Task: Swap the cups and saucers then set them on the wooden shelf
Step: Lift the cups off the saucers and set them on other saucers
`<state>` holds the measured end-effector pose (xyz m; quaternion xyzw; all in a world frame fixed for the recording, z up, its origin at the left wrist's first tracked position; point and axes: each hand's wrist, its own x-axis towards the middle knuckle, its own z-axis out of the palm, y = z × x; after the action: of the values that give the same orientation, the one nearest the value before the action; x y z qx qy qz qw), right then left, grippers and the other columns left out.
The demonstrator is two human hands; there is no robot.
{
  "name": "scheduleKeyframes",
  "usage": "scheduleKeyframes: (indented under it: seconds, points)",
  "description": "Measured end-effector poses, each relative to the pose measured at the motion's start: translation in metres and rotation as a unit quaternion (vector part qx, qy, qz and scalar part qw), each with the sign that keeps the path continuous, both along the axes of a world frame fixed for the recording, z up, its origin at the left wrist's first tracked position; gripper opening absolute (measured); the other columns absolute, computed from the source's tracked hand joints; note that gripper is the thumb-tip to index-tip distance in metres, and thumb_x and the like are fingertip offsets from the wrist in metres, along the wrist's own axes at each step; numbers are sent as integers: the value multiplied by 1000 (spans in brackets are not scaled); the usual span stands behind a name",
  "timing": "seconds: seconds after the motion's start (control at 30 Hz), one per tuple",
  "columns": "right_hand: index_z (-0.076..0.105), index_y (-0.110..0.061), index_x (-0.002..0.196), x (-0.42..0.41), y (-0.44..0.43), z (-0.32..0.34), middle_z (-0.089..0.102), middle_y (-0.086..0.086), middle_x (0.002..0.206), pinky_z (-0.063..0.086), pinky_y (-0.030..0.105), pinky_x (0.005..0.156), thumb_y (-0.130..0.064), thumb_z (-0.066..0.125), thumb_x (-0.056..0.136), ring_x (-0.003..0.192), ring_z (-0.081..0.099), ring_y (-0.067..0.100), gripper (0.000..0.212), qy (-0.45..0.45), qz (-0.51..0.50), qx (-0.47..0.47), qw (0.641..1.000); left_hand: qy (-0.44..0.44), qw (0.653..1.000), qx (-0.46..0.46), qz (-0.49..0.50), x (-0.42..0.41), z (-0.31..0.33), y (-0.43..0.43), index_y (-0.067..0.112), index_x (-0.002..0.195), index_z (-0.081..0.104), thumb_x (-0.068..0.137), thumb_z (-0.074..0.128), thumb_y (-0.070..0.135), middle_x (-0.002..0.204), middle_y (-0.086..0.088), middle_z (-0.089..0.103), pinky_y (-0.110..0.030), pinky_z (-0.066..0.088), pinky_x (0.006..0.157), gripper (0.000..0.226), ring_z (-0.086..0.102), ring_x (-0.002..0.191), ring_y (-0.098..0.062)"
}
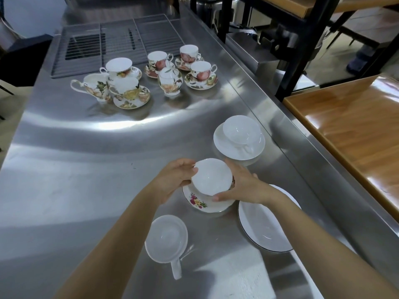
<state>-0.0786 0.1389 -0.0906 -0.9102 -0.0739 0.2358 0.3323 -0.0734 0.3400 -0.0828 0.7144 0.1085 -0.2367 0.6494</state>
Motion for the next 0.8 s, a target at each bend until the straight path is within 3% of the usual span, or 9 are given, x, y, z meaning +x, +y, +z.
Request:
scheduleKeyframes:
  seconds: [0.07,0.13,0.23,0.57,0.7,0.8]
  points:
    - [38,-42,130,2,-2,2,49,-15,134,20,49,112,-62,71,61,126,44,13,80,1,-16,48,999,33,999,3,12,2,3,5,8,117,56,89,62,13,107,-7,66,-27,53,83,29,64,94,-19]
    - [48,-42,121,3,-3,3,60,-17,120,38,48,106,-67,66,62,112,57,11,66,8,-32,93,995,59,998,8,13,1,7,9,7,107,61,89,63,13,102,-12,69,-29,57,76,19,67,89,-22]
    - [55,-35,119,1,-1,3,66,-12,114,52,39,94,-57,65,75,104,62,11,50,15,-46,138,989,66,998,20,10,-1,10,11,4,105,64,90,61,12,101,-16,71,-27,60,69,17,70,86,-23]
    - [55,-30,114,-2,-2,12,62,-12,105,47,19,79,-43,59,88,99,59,10,30,5,-62,148,987,39,997,61,8,1,14,2,11,101,64,92,58,21,96,-8,72,-36,56,85,15,69,93,-23]
    - [46,-18,132,5,-13,13,58,-4,106,42,25,86,-43,59,88,100,56,13,53,4,-119,133,984,20,994,103,10,7,16,6,19,88,61,91,60,28,100,-6,69,-31,53,82,10,65,94,-22]
    - [51,-17,127,19,-25,14,61,1,105,45,27,84,-41,61,87,94,59,16,48,-26,-184,120,975,-10,993,107,43,25,22,10,16,89,61,91,59,25,101,-10,67,-27,51,77,9,64,87,-19]
